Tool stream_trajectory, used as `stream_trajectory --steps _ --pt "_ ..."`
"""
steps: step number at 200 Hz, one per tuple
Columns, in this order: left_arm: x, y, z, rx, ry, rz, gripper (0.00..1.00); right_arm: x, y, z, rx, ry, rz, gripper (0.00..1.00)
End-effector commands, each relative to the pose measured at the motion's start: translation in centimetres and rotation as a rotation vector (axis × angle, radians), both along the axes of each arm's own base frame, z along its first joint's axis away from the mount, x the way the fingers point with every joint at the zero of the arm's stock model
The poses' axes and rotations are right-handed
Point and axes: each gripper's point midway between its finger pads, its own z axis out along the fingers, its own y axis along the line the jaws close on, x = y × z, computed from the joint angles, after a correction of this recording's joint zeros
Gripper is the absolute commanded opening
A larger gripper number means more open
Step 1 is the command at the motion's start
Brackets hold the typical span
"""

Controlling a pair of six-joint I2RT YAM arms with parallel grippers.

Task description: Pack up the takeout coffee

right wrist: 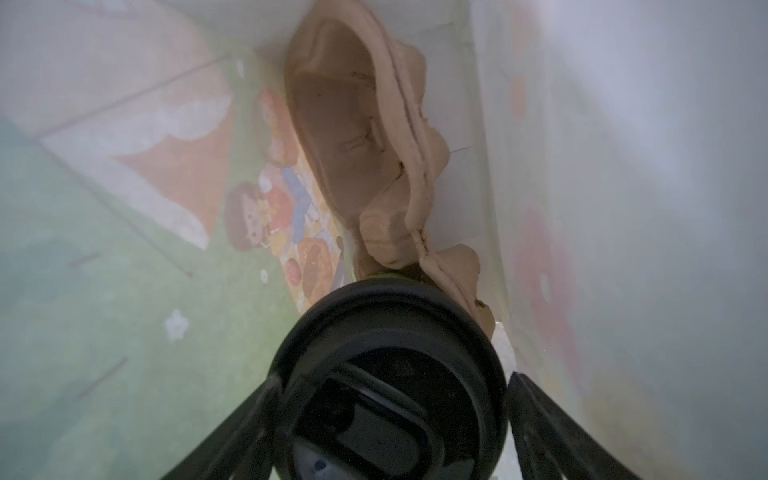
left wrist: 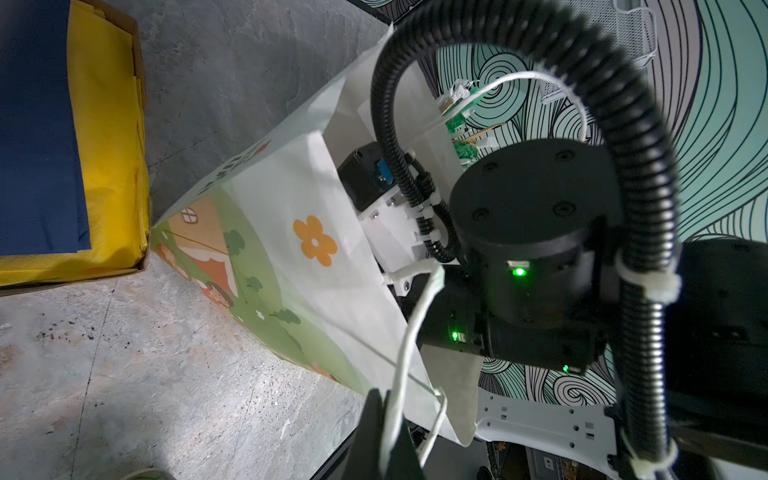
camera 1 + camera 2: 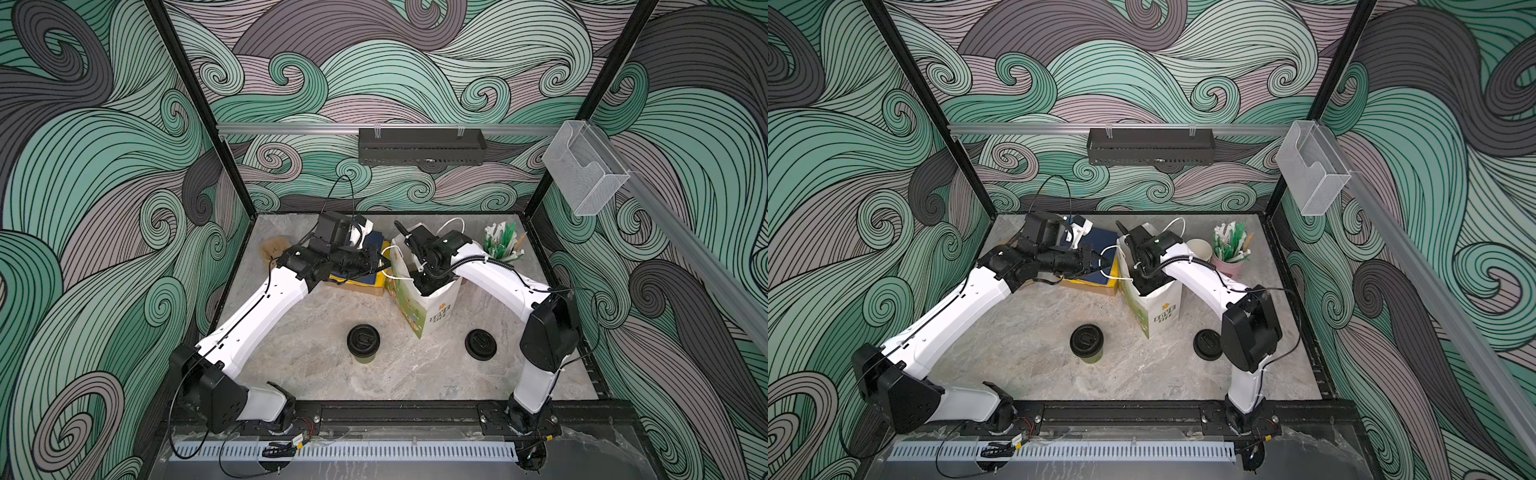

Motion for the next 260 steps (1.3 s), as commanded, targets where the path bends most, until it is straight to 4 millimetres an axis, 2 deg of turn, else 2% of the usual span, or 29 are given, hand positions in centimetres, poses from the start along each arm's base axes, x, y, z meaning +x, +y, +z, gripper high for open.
stream_trajectory --steps 1,38,92,110,170,198,219,260 --pt "0.1 -0.1 1.2 -0.018 -0.028 -0.004 0.0 -0.2 -1.1 1.7 -0.026 -0.021 -0.025 0.88" --pt "0.2 -0.2 1.3 -0.022 -0.028 -0.003 0.0 -0.5 -1.1 3.0 0.0 -0.033 -0.044 0.92" --pt "0.1 -0.2 1.2 -0.02 -0.026 -0.003 0.0 -0.5 -1.1 5.9 0.055 -0.089 -0.092 0.92" --pt "0.2 -0.2 1.3 -0.021 -0.029 -0.002 0.0 -0.7 -1.1 6.3 0.068 -0.093 -0.104 0.91" --pt "-0.1 -0.7 1.4 -0.025 -0.031 -0.013 0.0 -1.1 -1.5 4.1 0.046 -0.067 -0.14 0.85" --pt "-0.1 -0.7 1.7 -0.028 -0.039 -0.011 0.0 -1.2 -1.5 4.2 0.055 -0.071 -0.146 0.82" --pt "-0.1 -0.9 2.3 -0.044 -0.05 -0.015 0.0 -0.9 -1.3 5.6 0.087 -0.111 -0.148 0.81" --pt "-0.2 -1.5 3.4 -0.068 -0.068 -0.035 0.0 0.0 0.1 10.1 0.254 -0.266 -0.111 0.82"
